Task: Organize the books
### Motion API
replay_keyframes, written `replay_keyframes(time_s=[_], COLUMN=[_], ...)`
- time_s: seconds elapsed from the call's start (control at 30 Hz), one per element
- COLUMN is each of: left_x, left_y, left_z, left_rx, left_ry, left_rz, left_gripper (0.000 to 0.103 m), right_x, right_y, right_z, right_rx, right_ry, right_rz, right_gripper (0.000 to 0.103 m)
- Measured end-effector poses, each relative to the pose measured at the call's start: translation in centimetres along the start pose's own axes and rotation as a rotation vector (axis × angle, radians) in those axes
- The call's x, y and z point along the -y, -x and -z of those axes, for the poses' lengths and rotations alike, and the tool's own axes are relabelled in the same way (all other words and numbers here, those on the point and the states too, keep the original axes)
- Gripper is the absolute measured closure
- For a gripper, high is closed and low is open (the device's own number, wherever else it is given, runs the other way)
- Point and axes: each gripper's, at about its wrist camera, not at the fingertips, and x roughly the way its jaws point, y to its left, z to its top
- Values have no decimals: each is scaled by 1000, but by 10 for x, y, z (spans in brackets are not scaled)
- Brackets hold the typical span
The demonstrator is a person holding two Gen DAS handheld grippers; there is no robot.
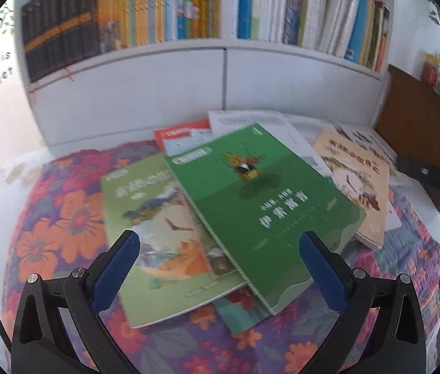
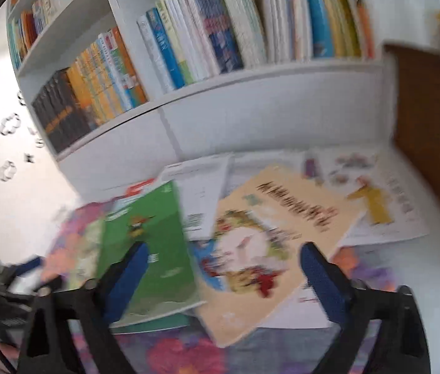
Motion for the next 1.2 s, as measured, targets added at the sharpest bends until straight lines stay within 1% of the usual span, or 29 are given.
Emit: replay_keyframes(time_s=[0.03, 0.1, 0.17, 0.23, 0.27, 0.3, 0.33, 0.37, 0.4, 0.43, 0.47, 0.5, 0.53, 0.63, 0.73, 0.83, 0.93, 1.03, 1.07, 1.1, 1.13, 1.17, 1.2], left_x=[2, 4, 4, 2, 1, 1, 2, 4, 5, 7, 10, 12, 14, 11, 4, 4, 1, -5, -10, -15, -21, -28, -33], left_y=[-7, -17, -28, -39, -45, -51, -52, -50, -50, -49, -49, -49, -48, -44, -35, -18, -3, 4, 3, -2, -9, -13, -11], left_z=[1, 3, 5, 9, 11, 12, 14, 14, 14, 14, 14, 14, 15, 18, 25, 37, 54, 72, 78, 80, 83, 86, 85], left_rx=[-18, -40, -62, -84, -99, -116, -106, -88, -87, -88, -91, -91, -90, -103, -135, -156, -185, -222, -242, -274, -325, -348, -325], left_ry=[-1, 9, 32, 70, 85, 91, 82, 65, 58, 53, 48, 42, 35, 19, 8, -42, -74, -106, -109, -101, -77, -45, -34], left_rz=[16, 49, 79, 112, 119, 121, 108, 104, 117, 139, 161, 142, 115, 102, 130, 152, 194, 243, 273, 303, 339, 370, 390], left_gripper=[3, 5, 15, 30, 33, 37, 37, 37, 38, 38, 37, 38, 38, 38, 38, 38, 38, 38, 38, 38, 38, 39, 39], right_x=[-3, -17, -30, -38, -42, -43, -44, -45, -44, -46, -50, -53, -56, -67, -74, -76, -78, -87, -89, -91, -92, -92, -90], right_y=[-7, -23, -43, -64, -77, -86, -97, -107, -114, -115, -114, -113, -111, -102, -86, -73, -57, -37, -33, -29, -29, -30, -33], right_z=[-1, -1, 2, 3, 4, 5, 6, 8, 9, 10, 13, 15, 18, 31, 48, 65, 85, 106, 113, 121, 124, 127, 130], right_rx=[-24, -70, -121, -171, -198, -215, -237, -259, -279, -265, -260, -273, -275, -301, -331, -363, -400, -435, -451, -465, -474, -483, -488], right_ry=[6, 56, 116, 142, 149, 153, 156, 156, 151, 148, 149, 142, 144, 148, 154, 140, 118, 141, 154, 173, 190, 209, 221], right_rz=[-21, -36, -51, -49, -48, -40, -21, -8, -5, -4, -15, -42, -29, -3, -18, -35, -53, -70, -75, -77, -82, -83, -76], right_gripper=[19, 20, 22, 27, 32, 34, 36, 42, 44, 44, 46, 48, 48, 48, 48, 48, 48, 48, 48, 48, 48, 48, 48])
